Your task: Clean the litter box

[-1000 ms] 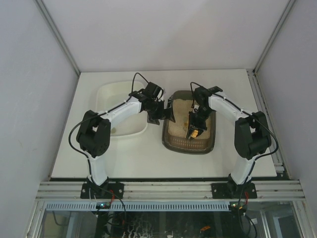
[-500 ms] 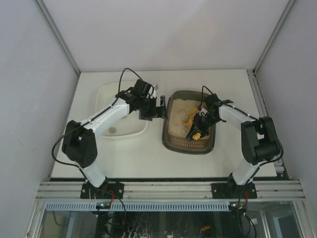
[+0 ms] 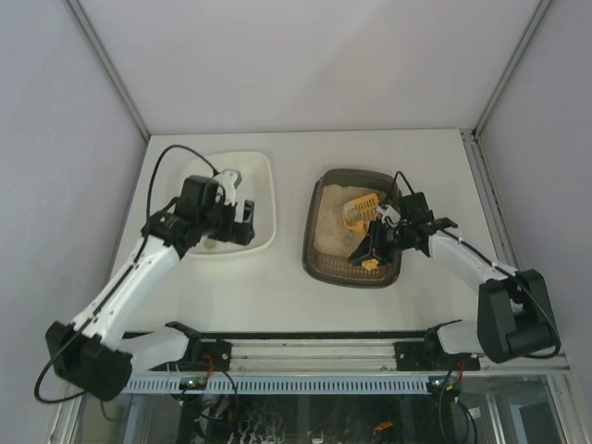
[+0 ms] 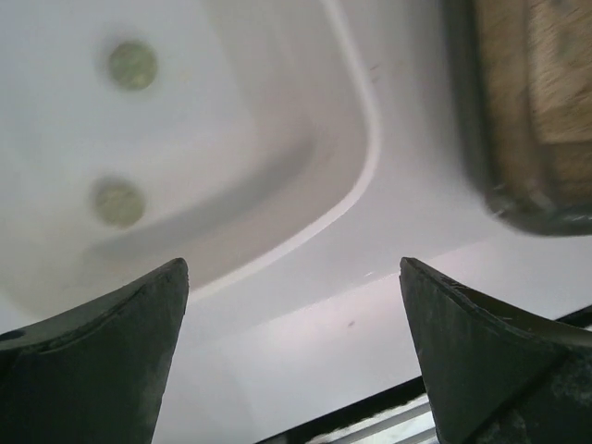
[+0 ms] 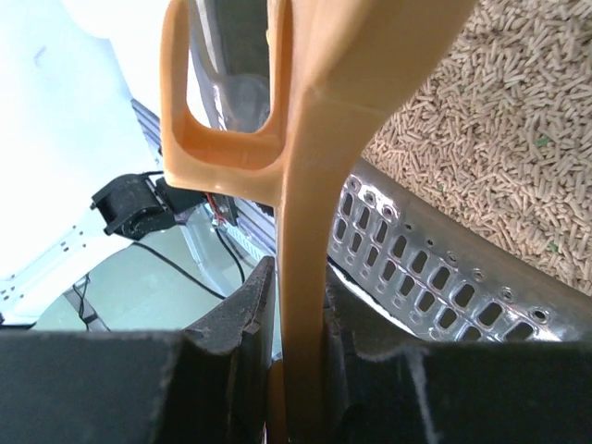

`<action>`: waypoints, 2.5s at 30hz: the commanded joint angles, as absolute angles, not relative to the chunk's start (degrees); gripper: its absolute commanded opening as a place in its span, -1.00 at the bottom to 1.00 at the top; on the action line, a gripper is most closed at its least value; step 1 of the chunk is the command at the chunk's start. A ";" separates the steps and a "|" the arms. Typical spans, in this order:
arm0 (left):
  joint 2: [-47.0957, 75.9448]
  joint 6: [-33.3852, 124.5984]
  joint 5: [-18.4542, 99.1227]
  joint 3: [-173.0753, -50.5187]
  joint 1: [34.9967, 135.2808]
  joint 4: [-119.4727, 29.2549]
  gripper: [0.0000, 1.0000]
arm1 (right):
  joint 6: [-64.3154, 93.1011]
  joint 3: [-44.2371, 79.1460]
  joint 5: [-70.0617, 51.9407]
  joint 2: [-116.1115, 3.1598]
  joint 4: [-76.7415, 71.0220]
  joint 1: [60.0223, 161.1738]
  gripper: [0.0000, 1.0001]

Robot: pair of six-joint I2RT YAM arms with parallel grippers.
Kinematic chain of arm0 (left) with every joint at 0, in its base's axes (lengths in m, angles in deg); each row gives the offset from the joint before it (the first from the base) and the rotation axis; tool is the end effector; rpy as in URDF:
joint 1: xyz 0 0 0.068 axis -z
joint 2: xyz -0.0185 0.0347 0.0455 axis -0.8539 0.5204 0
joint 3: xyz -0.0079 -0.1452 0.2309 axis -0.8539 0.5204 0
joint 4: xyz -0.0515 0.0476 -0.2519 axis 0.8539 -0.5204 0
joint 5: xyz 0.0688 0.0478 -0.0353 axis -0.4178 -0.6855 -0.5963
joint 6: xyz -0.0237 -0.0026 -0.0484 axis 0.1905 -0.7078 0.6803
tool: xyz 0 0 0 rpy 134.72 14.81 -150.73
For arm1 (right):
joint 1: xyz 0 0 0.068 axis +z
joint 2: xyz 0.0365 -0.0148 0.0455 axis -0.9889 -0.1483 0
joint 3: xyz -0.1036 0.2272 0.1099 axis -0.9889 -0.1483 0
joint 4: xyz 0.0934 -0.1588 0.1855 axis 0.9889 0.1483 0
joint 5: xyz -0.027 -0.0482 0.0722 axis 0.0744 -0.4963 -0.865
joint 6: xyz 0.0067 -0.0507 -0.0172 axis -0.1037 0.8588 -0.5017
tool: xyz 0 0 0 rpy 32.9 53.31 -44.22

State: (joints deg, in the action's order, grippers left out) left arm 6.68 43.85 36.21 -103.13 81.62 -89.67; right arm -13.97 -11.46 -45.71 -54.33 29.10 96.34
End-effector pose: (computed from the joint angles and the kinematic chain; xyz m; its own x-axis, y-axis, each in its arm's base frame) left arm 0.2232 -0.0975 0.3201 -0.7335 0.1263 -0.6678 0.3145 0.9341 -0.1688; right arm 0.2362 0.0885 0.2028 -0.9862 0.1649 0.0155 0.1185 0.6368 0.7619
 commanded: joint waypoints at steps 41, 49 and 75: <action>-6.30 27.79 31.90 -94.66 74.41 -99.58 0.99 | -40.83 -42.06 -46.85 -40.06 -42.09 101.42 -1.00; -6.66 26.76 34.19 -95.01 71.75 -100.17 0.99 | -44.20 -40.05 -47.77 -41.52 -39.86 98.05 -1.00; -5.88 25.81 36.31 -95.26 69.87 -100.80 0.99 | -53.01 -35.12 -47.42 -50.30 -49.49 104.37 -1.00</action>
State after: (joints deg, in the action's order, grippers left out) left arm -5.30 26.89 35.38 -90.76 70.43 -100.79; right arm -51.37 -36.18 -46.83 -50.92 -44.71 105.42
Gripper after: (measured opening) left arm 0.996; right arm 0.188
